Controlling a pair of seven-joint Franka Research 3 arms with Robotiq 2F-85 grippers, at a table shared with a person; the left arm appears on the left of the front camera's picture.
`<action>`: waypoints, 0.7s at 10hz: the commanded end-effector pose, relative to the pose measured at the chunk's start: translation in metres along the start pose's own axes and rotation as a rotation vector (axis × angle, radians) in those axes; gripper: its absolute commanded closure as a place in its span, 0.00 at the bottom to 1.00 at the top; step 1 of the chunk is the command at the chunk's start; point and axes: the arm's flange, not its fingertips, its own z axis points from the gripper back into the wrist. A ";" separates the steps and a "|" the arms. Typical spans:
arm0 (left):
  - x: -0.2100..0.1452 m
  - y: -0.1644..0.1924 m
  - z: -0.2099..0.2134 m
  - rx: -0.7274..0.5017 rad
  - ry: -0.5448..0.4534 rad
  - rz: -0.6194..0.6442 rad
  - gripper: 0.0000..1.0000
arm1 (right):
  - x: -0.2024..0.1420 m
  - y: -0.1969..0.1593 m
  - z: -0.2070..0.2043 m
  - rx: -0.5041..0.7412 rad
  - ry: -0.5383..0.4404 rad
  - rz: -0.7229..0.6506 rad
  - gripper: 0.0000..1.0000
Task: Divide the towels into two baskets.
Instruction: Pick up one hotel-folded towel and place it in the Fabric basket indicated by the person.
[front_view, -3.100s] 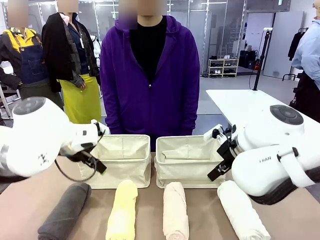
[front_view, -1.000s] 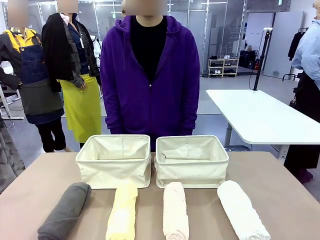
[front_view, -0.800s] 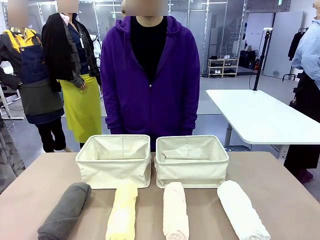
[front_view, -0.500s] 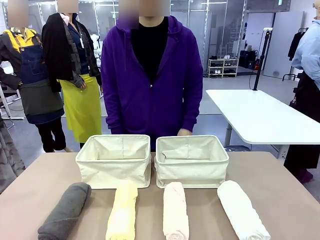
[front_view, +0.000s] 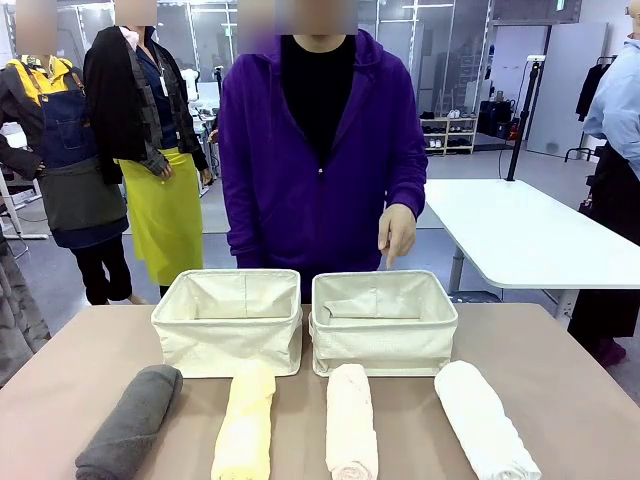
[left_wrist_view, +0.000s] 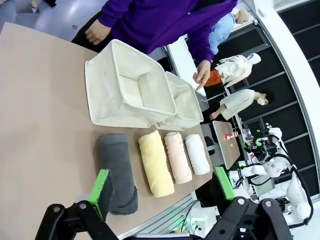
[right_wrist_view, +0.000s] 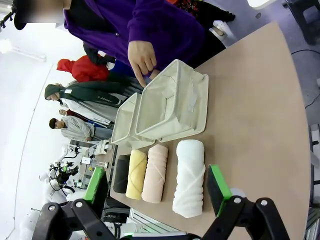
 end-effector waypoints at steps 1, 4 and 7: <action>0.000 -0.001 0.002 -0.018 -0.005 -0.015 0.00 | 0.000 0.000 0.000 0.014 -0.011 0.021 0.00; 0.000 -0.001 0.002 -0.018 -0.005 -0.015 0.00 | 0.000 0.000 0.000 0.014 -0.011 0.021 0.00; 0.000 -0.001 0.002 -0.018 -0.005 -0.015 0.00 | 0.000 0.000 0.000 0.014 -0.011 0.021 0.00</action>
